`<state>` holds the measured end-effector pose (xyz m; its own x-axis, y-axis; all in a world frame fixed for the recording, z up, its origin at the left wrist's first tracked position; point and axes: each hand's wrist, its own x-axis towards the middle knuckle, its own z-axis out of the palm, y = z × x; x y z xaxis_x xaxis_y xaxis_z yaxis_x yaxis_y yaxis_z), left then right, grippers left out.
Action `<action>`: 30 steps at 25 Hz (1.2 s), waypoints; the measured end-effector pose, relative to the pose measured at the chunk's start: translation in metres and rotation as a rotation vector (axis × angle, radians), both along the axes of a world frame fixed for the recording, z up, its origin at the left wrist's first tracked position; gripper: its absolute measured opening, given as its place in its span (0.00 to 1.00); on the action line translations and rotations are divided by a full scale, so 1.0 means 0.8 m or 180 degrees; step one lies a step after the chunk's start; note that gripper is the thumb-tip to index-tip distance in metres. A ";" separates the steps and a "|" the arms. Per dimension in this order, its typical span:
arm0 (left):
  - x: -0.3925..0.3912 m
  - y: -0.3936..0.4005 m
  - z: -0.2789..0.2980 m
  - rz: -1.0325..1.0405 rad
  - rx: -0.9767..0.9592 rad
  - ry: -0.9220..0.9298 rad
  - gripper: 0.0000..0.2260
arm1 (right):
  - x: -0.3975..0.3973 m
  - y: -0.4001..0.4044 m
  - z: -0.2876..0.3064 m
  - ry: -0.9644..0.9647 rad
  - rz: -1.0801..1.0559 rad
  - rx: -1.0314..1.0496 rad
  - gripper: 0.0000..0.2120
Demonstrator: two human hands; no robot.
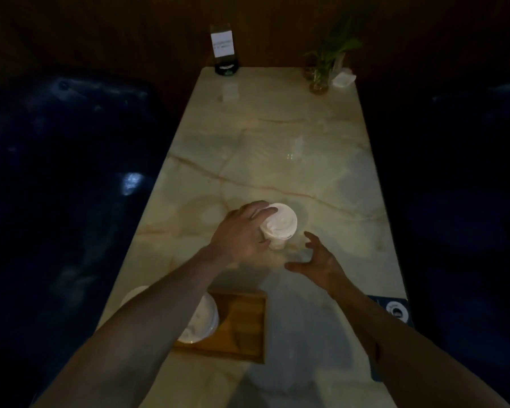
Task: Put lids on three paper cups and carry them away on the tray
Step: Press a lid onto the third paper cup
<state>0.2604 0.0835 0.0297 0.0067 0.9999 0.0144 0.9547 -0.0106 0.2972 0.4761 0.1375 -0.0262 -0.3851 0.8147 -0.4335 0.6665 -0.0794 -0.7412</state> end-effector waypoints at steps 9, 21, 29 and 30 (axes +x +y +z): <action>-0.022 0.021 -0.034 -0.0186 0.0406 -0.0485 0.21 | -0.054 0.018 -0.051 0.1004 -0.0642 0.0026 0.45; -0.021 0.017 -0.022 -0.0174 0.0586 -0.1036 0.20 | -0.059 0.013 -0.030 0.0995 -0.0915 0.0188 0.35; -0.009 -0.012 0.064 0.0009 0.1013 -0.1540 0.18 | -0.048 -0.022 0.074 0.1413 -0.0831 0.0088 0.32; -0.005 -0.019 0.079 0.0021 0.1066 -0.1579 0.18 | -0.045 -0.031 0.088 0.1541 -0.0835 0.0077 0.31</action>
